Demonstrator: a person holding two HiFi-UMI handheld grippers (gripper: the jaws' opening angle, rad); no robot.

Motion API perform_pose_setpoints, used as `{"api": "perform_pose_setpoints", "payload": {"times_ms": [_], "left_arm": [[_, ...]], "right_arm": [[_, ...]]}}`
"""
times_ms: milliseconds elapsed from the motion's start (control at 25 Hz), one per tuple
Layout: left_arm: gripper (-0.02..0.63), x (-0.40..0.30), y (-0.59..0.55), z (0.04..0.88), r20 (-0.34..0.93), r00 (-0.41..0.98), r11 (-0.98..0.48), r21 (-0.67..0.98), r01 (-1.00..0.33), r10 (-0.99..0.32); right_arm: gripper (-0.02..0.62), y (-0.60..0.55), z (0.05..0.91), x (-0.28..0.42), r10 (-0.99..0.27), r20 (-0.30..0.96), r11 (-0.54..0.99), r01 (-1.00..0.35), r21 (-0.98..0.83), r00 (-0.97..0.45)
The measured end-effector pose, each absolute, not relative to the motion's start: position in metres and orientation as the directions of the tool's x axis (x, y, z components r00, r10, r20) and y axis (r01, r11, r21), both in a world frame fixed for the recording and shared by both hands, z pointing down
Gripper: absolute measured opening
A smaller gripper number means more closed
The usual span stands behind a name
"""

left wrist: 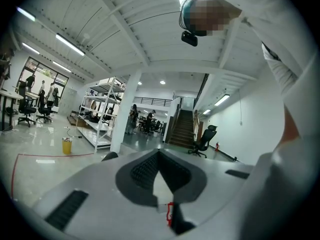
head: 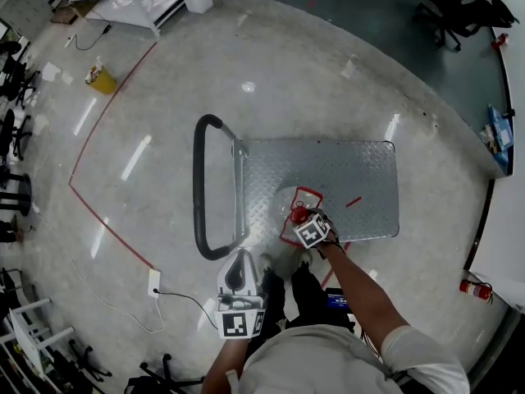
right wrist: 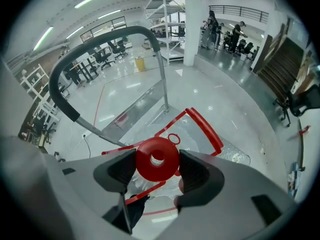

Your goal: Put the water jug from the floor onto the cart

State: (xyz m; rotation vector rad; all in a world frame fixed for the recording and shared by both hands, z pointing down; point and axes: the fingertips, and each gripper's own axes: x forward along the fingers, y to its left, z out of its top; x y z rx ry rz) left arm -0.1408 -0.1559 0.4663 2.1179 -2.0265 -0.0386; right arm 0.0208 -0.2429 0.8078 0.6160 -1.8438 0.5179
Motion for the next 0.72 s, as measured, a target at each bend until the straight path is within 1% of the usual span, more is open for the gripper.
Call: {"api": "perform_pose_setpoints", "payload": {"times_ms": [160,240,280,320,360,400,440,480,560,640,720], "left_arm": [[0.003,-0.143,-0.153,0.462,0.113,0.047,-0.028,0.162,-0.986,-0.993],[0.003,-0.142,-0.151,0.457,0.101,0.043,-0.027,0.162,-0.987,-0.994],[0.003,-0.141,-0.151,0.454,0.094,0.043,-0.027,0.161,-0.987,-0.995],[0.003,-0.140,-0.150,0.450,0.087,0.045,-0.030,0.159,-0.987,-0.995],[0.003,-0.139,-0.149,0.445,0.078,0.048,-0.035,0.158,-0.987,-0.996],[0.003,-0.137,-0.150,0.439,0.067,0.053,-0.042,0.157,-0.987,-0.996],[0.003,-0.136,-0.150,0.432,0.053,0.060,-0.051,0.156,-0.986,-0.997],[0.003,-0.134,-0.152,0.424,0.037,0.067,-0.061,0.154,-0.986,-0.997],[0.003,-0.129,-0.154,0.408,0.002,0.081,-0.079,0.151,-0.985,-0.997],[0.003,-0.122,-0.153,0.394,-0.030,0.091,-0.095,0.144,-0.985,-0.995],[0.003,-0.114,-0.152,0.382,-0.058,0.097,-0.105,0.139,-0.985,-0.994]], "right_arm": [[0.272,-0.253,0.788,0.011,-0.208,0.922,0.793,-0.608,-0.038,-0.328],[0.272,-0.262,0.758,0.005,-0.259,0.885,0.779,-0.626,-0.046,-0.388],[0.272,-0.266,0.735,0.003,-0.305,0.849,0.761,-0.646,-0.056,-0.433],[0.250,-0.271,0.707,0.003,-0.371,0.795,0.738,-0.672,-0.060,-0.479],[0.186,-0.276,0.673,0.006,-0.457,0.724,0.713,-0.699,-0.049,-0.516],[0.098,-0.280,0.637,0.012,-0.547,0.640,0.687,-0.727,-0.025,-0.539],[0.056,-0.282,0.597,0.018,-0.629,0.549,0.659,-0.752,0.000,-0.551],[0.042,-0.282,0.557,0.026,-0.695,0.457,0.632,-0.775,0.018,-0.555],[0.019,-0.272,0.486,0.044,-0.781,0.287,0.585,-0.811,0.024,-0.554],[0.013,-0.251,0.430,0.059,-0.817,0.145,0.565,-0.825,0.007,-0.558],[0.012,-0.229,0.395,0.072,-0.829,0.058,0.556,-0.831,-0.009,-0.556]]}}
